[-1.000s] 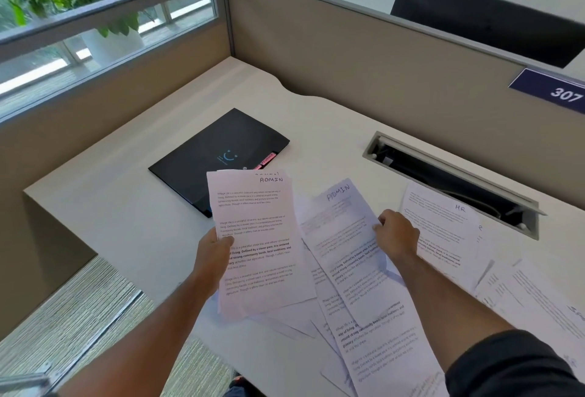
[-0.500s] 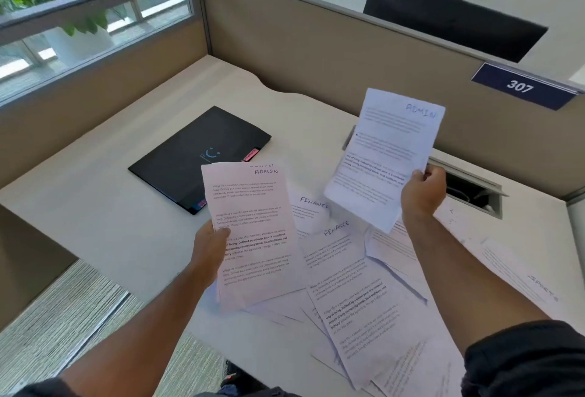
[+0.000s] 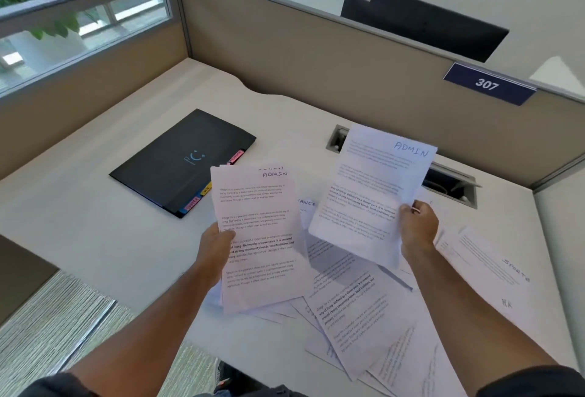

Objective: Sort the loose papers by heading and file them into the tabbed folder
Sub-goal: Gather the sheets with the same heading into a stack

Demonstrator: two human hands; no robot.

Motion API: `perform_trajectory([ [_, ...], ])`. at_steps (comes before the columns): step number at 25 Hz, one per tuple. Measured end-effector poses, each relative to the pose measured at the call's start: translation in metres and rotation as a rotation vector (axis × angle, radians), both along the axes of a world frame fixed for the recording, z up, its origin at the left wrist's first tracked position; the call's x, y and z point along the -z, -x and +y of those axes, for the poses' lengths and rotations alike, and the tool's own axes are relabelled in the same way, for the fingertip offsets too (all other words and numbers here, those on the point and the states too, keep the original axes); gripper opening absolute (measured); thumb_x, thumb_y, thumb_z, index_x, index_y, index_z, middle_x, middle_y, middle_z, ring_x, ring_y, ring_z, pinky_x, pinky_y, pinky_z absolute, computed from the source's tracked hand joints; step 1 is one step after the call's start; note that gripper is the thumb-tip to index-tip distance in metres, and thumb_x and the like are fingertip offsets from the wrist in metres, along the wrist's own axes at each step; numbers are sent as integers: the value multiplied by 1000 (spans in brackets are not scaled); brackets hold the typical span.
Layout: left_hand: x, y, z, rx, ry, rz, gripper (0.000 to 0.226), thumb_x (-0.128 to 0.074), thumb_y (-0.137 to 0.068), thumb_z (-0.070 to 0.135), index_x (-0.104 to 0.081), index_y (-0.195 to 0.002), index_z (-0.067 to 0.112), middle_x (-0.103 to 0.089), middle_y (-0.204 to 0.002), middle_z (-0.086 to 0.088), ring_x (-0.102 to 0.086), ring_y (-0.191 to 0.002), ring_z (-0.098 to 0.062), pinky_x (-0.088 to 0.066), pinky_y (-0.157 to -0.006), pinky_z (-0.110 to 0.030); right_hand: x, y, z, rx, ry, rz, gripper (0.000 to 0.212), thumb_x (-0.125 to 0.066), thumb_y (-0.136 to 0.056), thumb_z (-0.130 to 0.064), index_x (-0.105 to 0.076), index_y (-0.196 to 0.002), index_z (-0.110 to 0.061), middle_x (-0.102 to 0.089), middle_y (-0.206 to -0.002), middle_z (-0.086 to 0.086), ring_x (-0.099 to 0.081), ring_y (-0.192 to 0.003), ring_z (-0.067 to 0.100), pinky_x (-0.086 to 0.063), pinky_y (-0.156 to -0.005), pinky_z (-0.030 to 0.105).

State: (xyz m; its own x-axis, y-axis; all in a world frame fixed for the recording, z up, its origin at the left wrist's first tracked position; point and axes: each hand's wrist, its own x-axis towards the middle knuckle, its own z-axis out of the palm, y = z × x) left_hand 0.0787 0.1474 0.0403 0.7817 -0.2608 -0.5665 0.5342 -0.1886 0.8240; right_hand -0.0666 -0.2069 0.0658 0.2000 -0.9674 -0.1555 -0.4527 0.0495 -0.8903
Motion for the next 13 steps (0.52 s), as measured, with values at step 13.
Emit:
perform_trajectory([
  [13, -5, 1, 1, 48, -64, -42, 28, -45, -102, 8, -64, -104, 29, -74, -103, -2, -72, -92, -27, -57, -67, -40, 40, -23, 106, -400, -151, 100, 11, -60, -98, -12, -69, -104, -14, -72, -100, 2, -69, -96, 25, -57, -85, 39],
])
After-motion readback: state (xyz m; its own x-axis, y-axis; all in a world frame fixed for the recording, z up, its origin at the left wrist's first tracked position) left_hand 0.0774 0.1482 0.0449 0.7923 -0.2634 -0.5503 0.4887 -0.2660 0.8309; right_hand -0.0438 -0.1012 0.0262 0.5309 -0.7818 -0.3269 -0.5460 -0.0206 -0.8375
